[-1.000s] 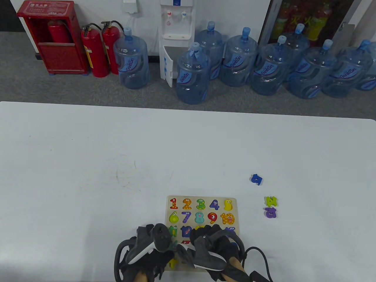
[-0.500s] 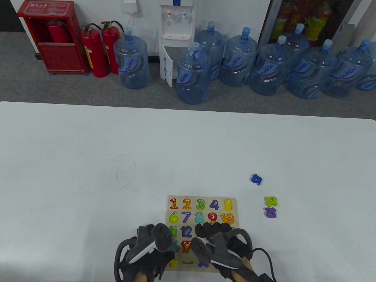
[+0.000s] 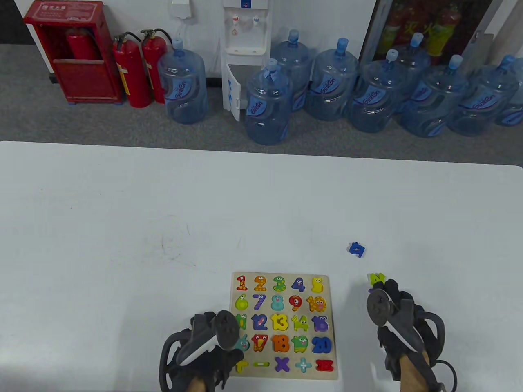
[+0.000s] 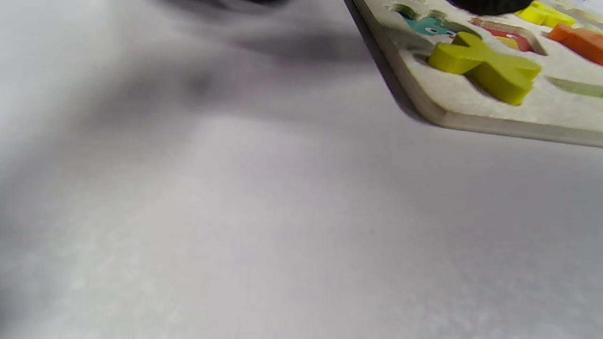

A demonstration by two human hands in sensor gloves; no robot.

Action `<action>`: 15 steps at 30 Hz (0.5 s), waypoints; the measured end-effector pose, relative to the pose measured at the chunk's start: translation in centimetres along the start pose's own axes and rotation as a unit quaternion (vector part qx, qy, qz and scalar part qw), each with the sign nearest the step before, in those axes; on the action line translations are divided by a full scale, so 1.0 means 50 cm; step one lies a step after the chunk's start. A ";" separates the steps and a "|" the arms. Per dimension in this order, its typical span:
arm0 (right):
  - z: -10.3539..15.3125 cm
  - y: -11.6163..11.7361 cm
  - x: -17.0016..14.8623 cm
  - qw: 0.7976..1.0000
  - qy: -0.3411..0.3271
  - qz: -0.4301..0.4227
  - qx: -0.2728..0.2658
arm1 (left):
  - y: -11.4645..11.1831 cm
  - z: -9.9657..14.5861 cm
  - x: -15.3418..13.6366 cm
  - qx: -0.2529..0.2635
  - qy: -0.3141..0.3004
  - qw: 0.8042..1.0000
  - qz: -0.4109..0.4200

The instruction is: Hold math block puzzle and insert math blocks into matching slots

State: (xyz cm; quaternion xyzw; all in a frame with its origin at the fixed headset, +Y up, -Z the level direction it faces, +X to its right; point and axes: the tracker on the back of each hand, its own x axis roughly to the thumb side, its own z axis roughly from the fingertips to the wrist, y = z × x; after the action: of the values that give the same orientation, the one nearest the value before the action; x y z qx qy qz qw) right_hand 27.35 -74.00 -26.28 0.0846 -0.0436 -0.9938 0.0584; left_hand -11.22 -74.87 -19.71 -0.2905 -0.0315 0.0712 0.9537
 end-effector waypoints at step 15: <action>-0.006 0.002 0.013 0.996 -0.045 -0.075 0.015 | -0.001 -0.001 -0.001 0.000 0.000 1.000 0.002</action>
State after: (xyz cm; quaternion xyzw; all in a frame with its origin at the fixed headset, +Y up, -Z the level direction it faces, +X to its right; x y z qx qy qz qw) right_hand 26.75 -74.19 -26.66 0.0434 -0.0541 -0.9974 -0.0199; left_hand -11.26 -74.96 -19.74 -0.2908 -0.0311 0.0732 0.9535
